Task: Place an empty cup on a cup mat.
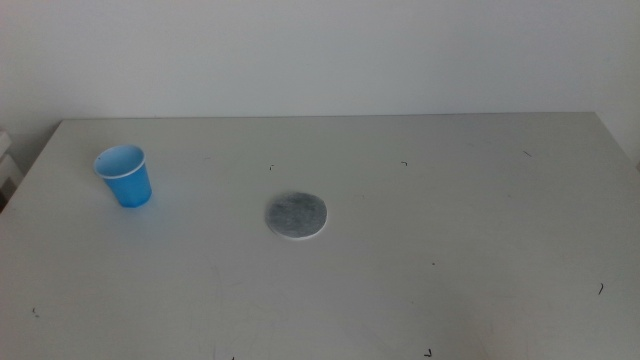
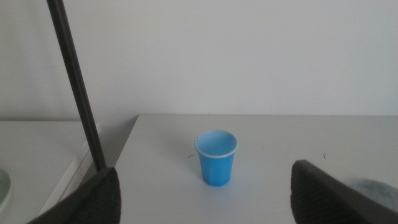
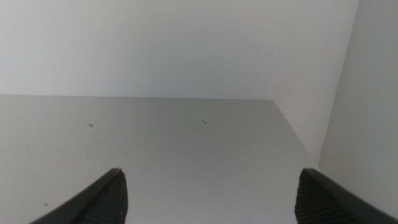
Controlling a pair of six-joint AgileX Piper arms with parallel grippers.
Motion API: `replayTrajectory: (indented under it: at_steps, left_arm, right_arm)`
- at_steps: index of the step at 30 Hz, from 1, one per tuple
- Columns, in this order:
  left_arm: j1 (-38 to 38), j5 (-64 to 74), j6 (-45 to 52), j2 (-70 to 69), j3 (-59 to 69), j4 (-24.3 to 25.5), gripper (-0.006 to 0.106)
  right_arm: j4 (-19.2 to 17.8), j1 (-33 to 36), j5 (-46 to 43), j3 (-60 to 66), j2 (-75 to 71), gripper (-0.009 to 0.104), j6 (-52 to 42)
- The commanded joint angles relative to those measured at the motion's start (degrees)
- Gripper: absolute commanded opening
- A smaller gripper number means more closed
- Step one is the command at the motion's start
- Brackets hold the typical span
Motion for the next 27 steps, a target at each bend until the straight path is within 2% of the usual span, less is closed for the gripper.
replayTrajectory:
  at_steps: [1,5,18,27]
  left_arm:
    - [-0.33,-4.06,-1.05,4.63,-6.01,-0.21,0.105]
    - [-0.33,-1.52,-1.05,11.76,-15.23,-0.21,0.105]
    - [-0.33,21.41,-0.55,37.28,-48.51,0.5,0.105]
    - [-0.33,36.8,-0.55,54.81,-68.18,2.93,0.105]
  right_arm:
    - [-0.79,0.03,-4.29,-0.48,-1.49,0.094,-0.29]
    - [-0.79,0.03,-4.29,-0.48,-1.49,0.094,-0.29]
    - [-0.79,0.03,-4.29,-0.48,-1.49,0.094,-0.29]
    - [-0.79,0.03,-4.29,-0.48,-1.49,0.094,-0.29]
